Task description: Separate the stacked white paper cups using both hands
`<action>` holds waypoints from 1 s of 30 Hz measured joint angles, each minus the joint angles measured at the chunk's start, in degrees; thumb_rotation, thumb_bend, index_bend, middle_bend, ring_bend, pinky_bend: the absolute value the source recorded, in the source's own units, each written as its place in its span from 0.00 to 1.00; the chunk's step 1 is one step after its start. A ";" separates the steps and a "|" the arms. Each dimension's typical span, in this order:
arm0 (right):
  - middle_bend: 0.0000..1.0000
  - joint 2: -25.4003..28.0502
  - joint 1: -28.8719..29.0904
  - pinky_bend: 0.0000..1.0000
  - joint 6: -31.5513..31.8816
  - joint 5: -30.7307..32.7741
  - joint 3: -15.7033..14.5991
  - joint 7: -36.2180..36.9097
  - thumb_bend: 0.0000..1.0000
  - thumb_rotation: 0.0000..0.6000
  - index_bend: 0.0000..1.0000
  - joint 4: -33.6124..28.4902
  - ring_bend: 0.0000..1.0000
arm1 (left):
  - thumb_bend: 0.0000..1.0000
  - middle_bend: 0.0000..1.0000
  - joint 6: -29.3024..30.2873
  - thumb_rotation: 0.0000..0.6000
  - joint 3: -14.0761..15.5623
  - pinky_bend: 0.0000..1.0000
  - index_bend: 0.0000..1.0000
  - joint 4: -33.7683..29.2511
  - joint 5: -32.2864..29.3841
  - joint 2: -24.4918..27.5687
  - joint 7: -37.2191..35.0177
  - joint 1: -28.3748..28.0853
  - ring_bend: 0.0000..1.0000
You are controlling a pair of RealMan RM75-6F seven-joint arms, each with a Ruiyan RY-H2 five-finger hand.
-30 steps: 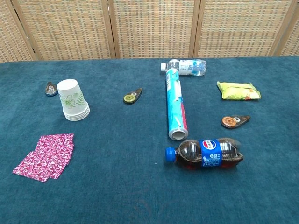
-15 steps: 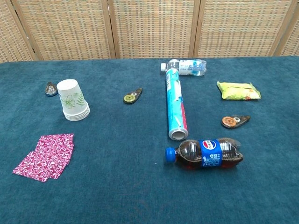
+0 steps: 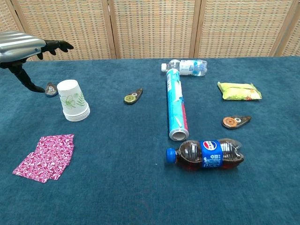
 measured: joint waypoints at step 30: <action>0.00 0.17 0.82 0.00 -1.39 3.13 0.80 1.20 0.00 1.00 0.00 0.98 0.00 | 0.17 0.47 -4.39 1.00 2.44 0.48 0.45 8.64 -4.49 -7.25 -1.06 -6.03 0.50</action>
